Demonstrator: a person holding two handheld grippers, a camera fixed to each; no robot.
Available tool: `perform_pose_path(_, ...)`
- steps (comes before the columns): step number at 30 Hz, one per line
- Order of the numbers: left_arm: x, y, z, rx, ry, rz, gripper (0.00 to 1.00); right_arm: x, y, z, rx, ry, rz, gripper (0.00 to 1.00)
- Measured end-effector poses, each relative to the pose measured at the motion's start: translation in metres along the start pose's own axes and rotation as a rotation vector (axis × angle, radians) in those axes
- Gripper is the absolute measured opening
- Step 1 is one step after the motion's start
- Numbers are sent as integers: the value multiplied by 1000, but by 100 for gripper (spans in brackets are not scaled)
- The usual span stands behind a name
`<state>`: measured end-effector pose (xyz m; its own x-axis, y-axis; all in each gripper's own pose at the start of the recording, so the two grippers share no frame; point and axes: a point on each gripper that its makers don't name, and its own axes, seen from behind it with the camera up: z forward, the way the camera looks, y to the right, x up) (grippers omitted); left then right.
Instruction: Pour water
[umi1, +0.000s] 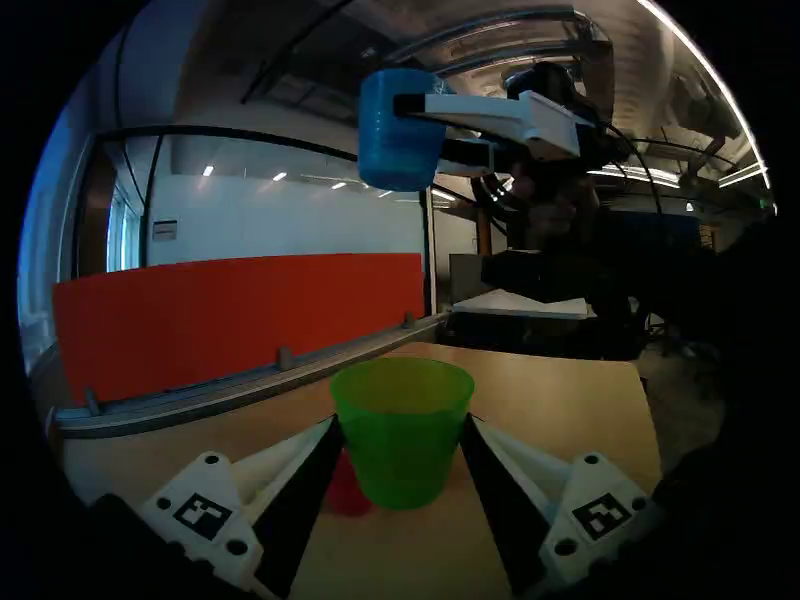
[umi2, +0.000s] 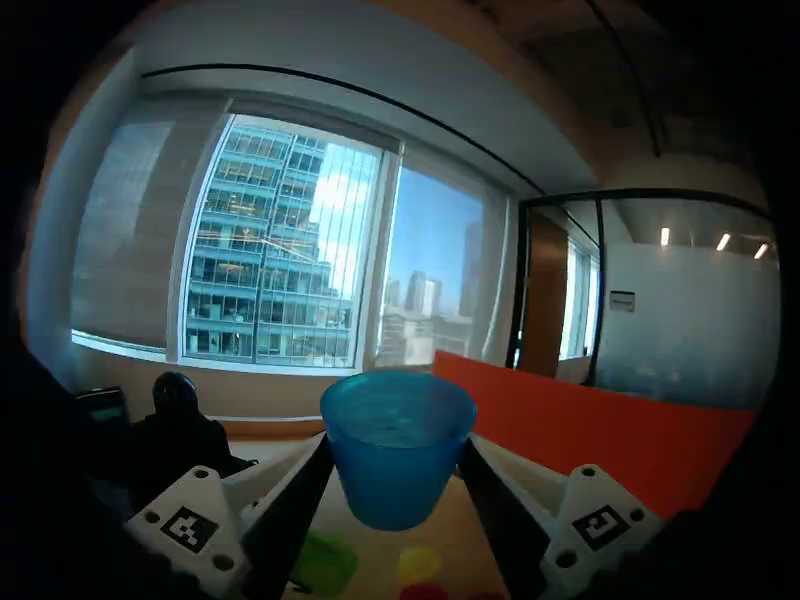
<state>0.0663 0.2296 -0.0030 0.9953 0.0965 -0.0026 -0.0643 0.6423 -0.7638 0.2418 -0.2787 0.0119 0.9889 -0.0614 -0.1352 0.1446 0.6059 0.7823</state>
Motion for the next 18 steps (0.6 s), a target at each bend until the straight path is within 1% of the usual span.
perform_pose_path(6,-1,-8,-1,17,-6,-5,81,-13,3,-3,-10,-25,-13,85)
perform_pose_path(12,-3,-14,-4,33,-11,-9,81,-31,9,-10,-19,-55,-27,85)
perform_pose_path(18,-4,-20,-6,47,-15,-5,81,-42,12,-19,-28,-65,-19,85)
